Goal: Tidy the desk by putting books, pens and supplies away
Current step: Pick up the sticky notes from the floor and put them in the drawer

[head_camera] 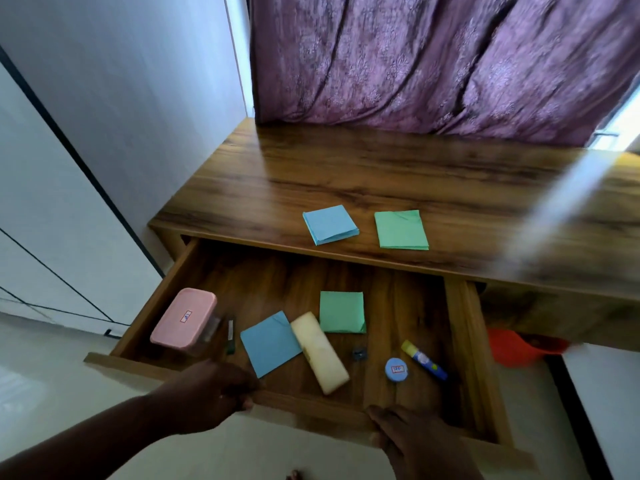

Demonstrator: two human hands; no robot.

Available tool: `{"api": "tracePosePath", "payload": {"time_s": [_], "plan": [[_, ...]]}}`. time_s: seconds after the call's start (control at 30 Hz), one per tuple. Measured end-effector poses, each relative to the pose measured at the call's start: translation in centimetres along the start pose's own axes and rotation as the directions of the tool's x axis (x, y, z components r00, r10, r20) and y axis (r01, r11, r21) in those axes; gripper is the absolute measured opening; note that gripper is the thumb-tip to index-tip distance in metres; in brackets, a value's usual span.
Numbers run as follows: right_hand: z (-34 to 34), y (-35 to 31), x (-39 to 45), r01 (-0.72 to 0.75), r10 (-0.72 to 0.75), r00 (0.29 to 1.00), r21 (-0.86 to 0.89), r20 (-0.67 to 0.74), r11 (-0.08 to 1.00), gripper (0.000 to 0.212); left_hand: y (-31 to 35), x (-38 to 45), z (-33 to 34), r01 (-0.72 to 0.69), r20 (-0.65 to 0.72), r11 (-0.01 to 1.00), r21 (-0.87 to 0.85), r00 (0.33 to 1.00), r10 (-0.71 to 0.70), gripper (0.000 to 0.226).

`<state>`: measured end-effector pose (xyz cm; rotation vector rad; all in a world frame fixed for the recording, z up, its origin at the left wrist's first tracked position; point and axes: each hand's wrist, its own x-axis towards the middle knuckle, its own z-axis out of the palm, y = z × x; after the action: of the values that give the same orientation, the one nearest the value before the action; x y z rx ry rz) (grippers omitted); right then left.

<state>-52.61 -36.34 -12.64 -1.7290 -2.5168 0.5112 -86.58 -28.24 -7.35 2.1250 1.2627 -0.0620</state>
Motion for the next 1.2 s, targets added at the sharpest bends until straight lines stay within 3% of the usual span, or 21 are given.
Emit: {"api": "tracePosePath", "payload": {"time_s": [0.07, 0.13, 0.2, 0.27, 0.33, 0.4, 0.47, 0.57, 0.67, 0.77, 0.97, 1.03, 1.1, 1.13, 1.2], "plan": [[-2.1, 0.6, 0.7, 0.022, -0.022, 0.999, -0.004, -0.047, 1.0, 0.056, 0.8, 0.9, -1.0, 0.04, 0.096, 0.997, 0.059, 0.994, -0.046, 0.06], [-5.7, 1.3, 2.6, 0.004, -0.002, 0.993, 0.016, -0.117, 1.0, 0.081, 2.0, 2.5, -2.4, 0.052, 0.054, 0.99, 0.13, 0.997, -0.059, 0.065], [-9.4, 2.3, 4.8, -0.016, 0.023, 0.985, 0.044, -0.168, 0.999, 0.069, 3.7, 5.2, -4.2, -0.004, -0.06, 0.983, 0.184, 0.998, 0.015, 0.088], [-12.5, 3.2, 8.1, -0.056, 0.047, 0.972, -0.031, -0.229, 0.998, 0.054, 5.7, 8.7, -6.0, -0.053, -0.111, 0.932, 0.359, 0.989, 0.099, 0.111], [-14.7, 4.0, 11.8, -0.093, 0.061, 0.967, -0.123, -0.247, 0.988, 0.059, 6.9, 13.0, -7.8, -0.025, -0.19, 0.875, 0.484, 0.973, 0.132, 0.11], [-15.7, 5.2, 15.7, -0.131, 0.104, 0.982, -0.177, -0.158, 0.975, 0.076, 7.5, 17.3, -9.3, 0.03, -0.249, 0.858, 0.513, 0.962, 0.115, 0.105], [-15.7, 6.1, 18.8, -0.195, 0.191, 0.981, -0.154, -0.04, 0.969, 0.096, 7.3, 21.1, -10.2, 0.063, -0.234, 0.842, 0.537, 0.969, 0.077, 0.099], [-14.5, 7.8, 21.5, -0.264, 0.27, 0.962, -0.118, 0.036, 0.957, 0.117, 5.7, 24.9, -10.0, 0.057, -0.196, 0.816, 0.575, 0.978, 0.071, 0.11], [-12.8, 9.0, 21.5, -0.25, 0.256, 0.967, -0.174, 0.015, 0.953, 0.128, 4.2, 26.1, -8.9, 0.034, -0.181, 0.844, 0.536, 0.981, 0.075, 0.13], [-11.1, 9.7, 20.4, -0.223, 0.21, 0.975, -0.252, -0.075, 0.942, 0.122, 3.6, 26.2, -8.5, 0.001, -0.167, 0.856, 0.517, 0.981, 0.1, 0.137], [-8.8, 8.9, 18.0, -0.297, 0.215, 0.93, -0.263, -0.3, 0.918, 0.07, 2.7, 23.2, -7.3, -0.035, -0.172, 0.807, 0.59, 0.971, 0.168, 0.133], [-8.5, 8.6, 17.0, -0.313, 0.23, 0.92, -0.242, -0.316, 0.918, 0.06, 2.5, 21.9, -6.9, -0.01, -0.228, 0.821, 0.571, 0.959, 0.17, 0.111], [-8.6, 8.5, 16.2, -0.303, 0.207, 0.919, -0.263, -0.337, 0.916, 0.056, 2.1, 20.5, -6.8, -0.037, -0.248, 0.84, 0.541, 0.948, 0.201, 0.063], [-8.7, 8.6, 16.0, -0.301, 0.202, 0.918, -0.266, -0.342, 0.916, 0.055, 2.0, 19.6, -7.0, -0.054, -0.248, 0.833, 0.55, 0.943, 0.224, 0.052], [-9.7, 8.0, 15.3, -0.285, 0.19, 0.918, -0.247, -0.347, 0.926, 0.052, 1.5, 17.5, -7.0, -0.082, -0.259, 0.844, 0.53, 0.932, 0.253, 0.051]]}}
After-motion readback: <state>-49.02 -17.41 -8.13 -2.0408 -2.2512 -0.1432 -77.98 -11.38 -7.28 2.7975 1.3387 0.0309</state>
